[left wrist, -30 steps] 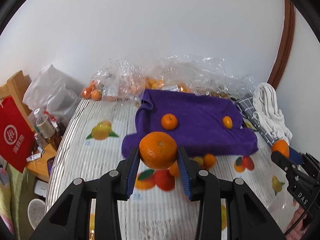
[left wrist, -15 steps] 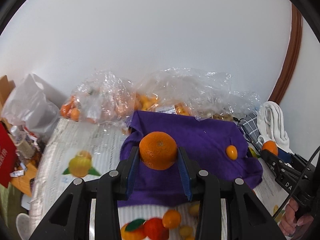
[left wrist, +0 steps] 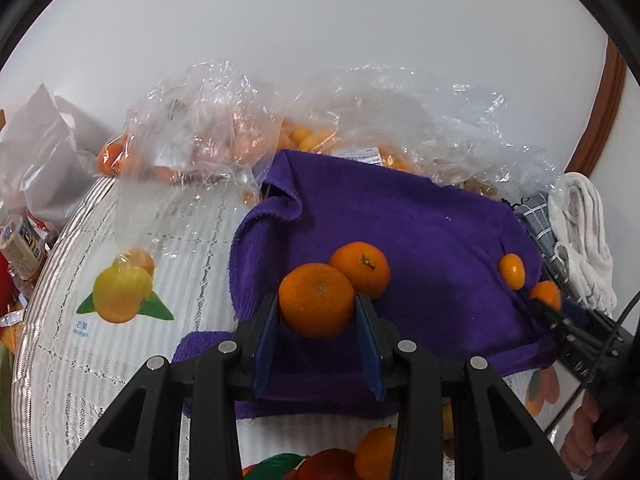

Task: Organize fruits
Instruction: 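Carry the large mandarin in the right tool while the left tool carries its mandarin to the towel, then open the right tool on the towel while the left tool releases its mandarin there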

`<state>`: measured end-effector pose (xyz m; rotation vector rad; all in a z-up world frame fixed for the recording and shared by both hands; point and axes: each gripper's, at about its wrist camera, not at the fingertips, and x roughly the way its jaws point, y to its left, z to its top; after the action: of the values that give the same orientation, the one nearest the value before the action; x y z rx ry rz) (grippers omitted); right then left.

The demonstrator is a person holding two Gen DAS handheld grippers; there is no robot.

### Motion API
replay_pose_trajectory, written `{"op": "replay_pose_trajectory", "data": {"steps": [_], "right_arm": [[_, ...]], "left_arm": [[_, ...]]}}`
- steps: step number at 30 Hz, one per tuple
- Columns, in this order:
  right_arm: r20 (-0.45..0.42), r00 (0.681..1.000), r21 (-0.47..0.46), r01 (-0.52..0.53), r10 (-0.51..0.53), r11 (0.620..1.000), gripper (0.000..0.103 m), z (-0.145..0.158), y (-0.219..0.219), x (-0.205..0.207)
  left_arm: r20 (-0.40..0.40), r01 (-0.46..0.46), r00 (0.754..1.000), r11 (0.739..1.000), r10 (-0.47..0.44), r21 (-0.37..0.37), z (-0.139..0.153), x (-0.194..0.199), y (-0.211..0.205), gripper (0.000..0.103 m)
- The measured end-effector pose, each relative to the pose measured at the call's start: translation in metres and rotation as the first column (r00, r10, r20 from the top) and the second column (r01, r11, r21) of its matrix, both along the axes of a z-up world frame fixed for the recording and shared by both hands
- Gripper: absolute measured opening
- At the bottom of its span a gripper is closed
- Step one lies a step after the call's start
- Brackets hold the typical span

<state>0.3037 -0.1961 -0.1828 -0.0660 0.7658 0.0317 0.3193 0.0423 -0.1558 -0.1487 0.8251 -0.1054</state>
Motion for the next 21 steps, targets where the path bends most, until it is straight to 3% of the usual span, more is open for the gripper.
{"op": "replay_pose_trajectory", "data": {"steps": [21], "right_arm": [[-0.047, 0.999, 0.020, 0.006, -0.005, 1.000, 0.041, -0.013, -0.003, 0.007]], "left_arm": [[-0.017, 0.031, 0.999, 0.996, -0.030, 0.083, -0.013, 0.002, -0.016, 0.036]]}}
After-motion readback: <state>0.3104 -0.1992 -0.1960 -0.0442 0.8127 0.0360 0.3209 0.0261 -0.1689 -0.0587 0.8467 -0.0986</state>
